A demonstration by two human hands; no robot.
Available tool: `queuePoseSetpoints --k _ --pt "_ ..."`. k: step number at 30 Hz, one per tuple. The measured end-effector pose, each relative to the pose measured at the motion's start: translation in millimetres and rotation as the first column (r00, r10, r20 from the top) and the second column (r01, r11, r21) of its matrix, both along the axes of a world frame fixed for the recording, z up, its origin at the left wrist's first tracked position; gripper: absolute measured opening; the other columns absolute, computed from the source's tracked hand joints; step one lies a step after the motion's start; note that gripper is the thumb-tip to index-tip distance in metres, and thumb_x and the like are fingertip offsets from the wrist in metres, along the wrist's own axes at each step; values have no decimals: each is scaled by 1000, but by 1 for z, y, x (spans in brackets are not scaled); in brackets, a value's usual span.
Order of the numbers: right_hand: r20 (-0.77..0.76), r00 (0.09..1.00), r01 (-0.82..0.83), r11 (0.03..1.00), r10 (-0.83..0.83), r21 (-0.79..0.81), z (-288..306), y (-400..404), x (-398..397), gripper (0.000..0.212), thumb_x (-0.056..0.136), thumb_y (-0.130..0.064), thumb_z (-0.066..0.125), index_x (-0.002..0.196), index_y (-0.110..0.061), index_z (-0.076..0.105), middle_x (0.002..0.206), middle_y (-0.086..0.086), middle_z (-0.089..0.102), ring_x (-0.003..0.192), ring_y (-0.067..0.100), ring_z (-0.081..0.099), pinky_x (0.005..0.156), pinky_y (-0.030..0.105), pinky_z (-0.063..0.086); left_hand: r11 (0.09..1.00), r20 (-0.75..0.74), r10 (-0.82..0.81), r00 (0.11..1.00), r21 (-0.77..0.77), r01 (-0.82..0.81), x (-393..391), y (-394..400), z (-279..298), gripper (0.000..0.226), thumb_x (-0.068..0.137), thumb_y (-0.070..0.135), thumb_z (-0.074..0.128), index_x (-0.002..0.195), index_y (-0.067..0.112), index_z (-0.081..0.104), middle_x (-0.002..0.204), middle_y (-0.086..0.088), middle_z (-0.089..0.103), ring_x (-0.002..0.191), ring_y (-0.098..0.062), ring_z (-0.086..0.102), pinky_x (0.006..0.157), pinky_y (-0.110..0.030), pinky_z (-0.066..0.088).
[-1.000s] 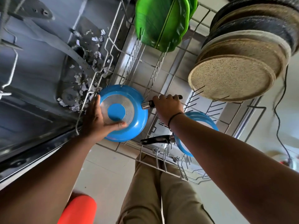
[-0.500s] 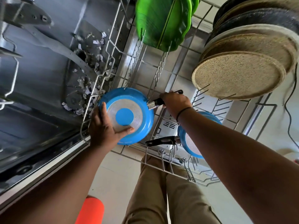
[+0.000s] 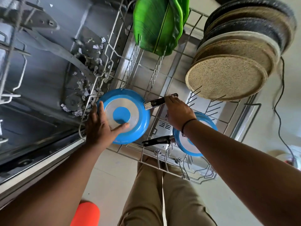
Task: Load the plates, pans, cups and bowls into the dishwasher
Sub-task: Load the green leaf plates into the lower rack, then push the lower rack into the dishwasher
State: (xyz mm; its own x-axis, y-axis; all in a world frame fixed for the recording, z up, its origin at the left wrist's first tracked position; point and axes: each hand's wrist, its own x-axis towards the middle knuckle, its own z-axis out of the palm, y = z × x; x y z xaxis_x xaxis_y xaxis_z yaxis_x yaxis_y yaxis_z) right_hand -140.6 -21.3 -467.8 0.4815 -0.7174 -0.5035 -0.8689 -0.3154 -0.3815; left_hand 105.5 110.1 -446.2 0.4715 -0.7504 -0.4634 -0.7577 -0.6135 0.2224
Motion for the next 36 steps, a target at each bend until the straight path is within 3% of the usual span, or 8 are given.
queuePoseSetpoints --k 4,9,14,20,24,29,34,36 --pt "-28 999 44 999 -43 28 24 8 -34 57 95 -16 49 148 -14 29 151 5 37 142 24 29 115 34 23 1000 23 7 1000 0 -7 -16 -3 18 120 62 80 52 153 16 9 159 -18 13 143 -37 18 112 -52 20" --pt "-45 998 47 999 -48 -7 57 14 -57 54 95 -22 49 146 -15 33 146 7 43 138 26 36 112 35 29 1000 -26 -19 999 -20 19 -48 12 47 114 65 78 48 150 5 23 151 -26 29 135 -43 33 107 -52 30" --pt "-158 966 -198 979 204 53 82 18 -66 62 95 -23 46 150 -16 18 154 5 30 144 26 21 117 37 18 1000 -57 -16 998 17 17 -79 42 77 116 66 83 37 148 3 27 148 -27 33 133 -42 38 105 -50 37" --pt "-277 828 -489 870 487 70 101 24 -77 66 91 -24 48 149 -14 18 153 10 31 144 30 19 117 45 12 997 -78 27 997 70 -21 -126 73 101 122 65 91 20 149 3 25 150 -26 32 138 -38 34 110 -46 33" --pt "-351 797 -482 868 491 121 102 34 -85 65 90 -29 49 147 -15 22 150 9 35 143 31 20 118 48 13 999 -83 43 996 24 -41 -160 96 108 108 72 79 38 149 4 27 150 -23 35 135 -35 38 108 -43 34" --pt "-322 806 -500 862 497 80 98 51 -107 60 90 -28 48 144 -16 26 143 7 44 140 31 26 114 48 19 998 -50 50 997 43 -48 -208 125 105 101 81 69 52 153 11 11 157 -15 22 142 -26 26 113 -35 23" --pt "-314 810 -517 856 495 15 120 70 -161 59 92 -28 47 146 -16 27 139 7 48 135 28 34 111 45 25 966 -127 254 959 -7 -257 -283 166 130 96 83 67 51 153 16 10 159 -10 19 144 -23 22 114 -37 21" --pt "-360 767 -569 822 531 -1 135 83 -188 59 93 -31 46 146 -16 26 141 7 47 135 28 34 109 43 28 931 -190 347 918 -49 -362 -326 197 150 96 80 72 46 152 16 14 158 -9 22 144 -24 24 113 -39 25"
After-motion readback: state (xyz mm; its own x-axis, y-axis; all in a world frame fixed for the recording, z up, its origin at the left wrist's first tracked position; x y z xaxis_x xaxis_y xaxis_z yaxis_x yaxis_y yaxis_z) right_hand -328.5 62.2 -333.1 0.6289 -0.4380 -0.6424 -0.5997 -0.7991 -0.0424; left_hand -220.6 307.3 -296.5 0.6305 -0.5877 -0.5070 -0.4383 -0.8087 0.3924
